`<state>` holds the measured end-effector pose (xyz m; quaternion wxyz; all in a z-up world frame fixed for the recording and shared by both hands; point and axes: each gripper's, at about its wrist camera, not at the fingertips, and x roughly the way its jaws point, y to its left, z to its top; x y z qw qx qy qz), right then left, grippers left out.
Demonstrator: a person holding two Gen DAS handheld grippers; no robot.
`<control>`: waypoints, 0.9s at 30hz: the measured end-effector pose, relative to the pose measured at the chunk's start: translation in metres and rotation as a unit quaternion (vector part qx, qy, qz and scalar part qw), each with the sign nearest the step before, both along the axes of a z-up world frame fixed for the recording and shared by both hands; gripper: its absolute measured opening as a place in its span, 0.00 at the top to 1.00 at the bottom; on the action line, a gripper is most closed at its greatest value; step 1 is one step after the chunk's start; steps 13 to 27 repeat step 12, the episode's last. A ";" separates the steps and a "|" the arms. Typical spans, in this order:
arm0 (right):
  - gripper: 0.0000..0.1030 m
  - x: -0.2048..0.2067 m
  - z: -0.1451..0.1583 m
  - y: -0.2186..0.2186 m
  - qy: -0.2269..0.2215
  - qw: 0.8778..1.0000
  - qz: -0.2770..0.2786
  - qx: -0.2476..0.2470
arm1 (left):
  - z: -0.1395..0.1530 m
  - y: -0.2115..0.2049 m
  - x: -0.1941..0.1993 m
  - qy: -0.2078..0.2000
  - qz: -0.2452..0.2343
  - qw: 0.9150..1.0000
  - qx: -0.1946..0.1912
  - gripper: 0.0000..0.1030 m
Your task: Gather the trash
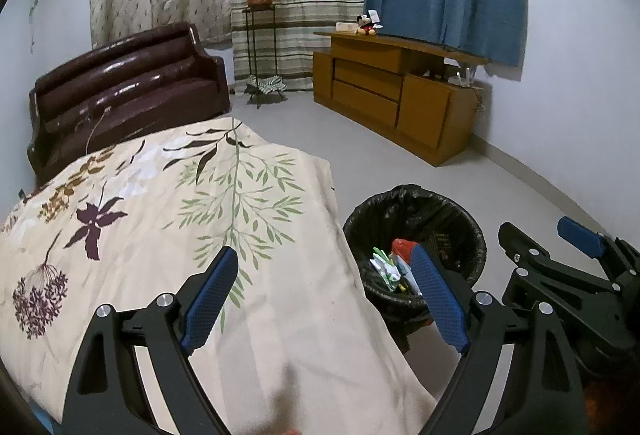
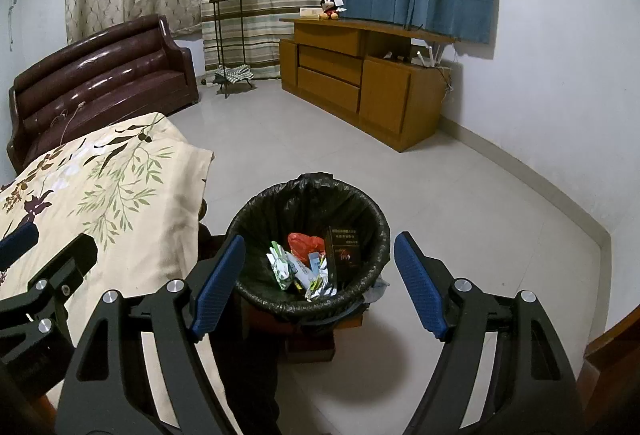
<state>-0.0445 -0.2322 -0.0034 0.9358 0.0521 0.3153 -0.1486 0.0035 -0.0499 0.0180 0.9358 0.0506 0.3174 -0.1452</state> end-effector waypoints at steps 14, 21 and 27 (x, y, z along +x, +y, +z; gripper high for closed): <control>0.27 0.004 -0.006 0.006 0.009 1.000 0.005 -0.002 | -0.008 0.007 0.010 0.029 0.011 1.000 -0.002 0.17; 0.27 0.004 -0.006 0.006 0.009 1.000 0.005 -0.002 | -0.008 0.007 0.010 0.029 0.011 1.000 -0.002 0.17; 0.27 0.004 -0.006 0.006 0.009 1.000 0.005 -0.002 | -0.008 0.007 0.010 0.029 0.011 1.000 -0.002 0.17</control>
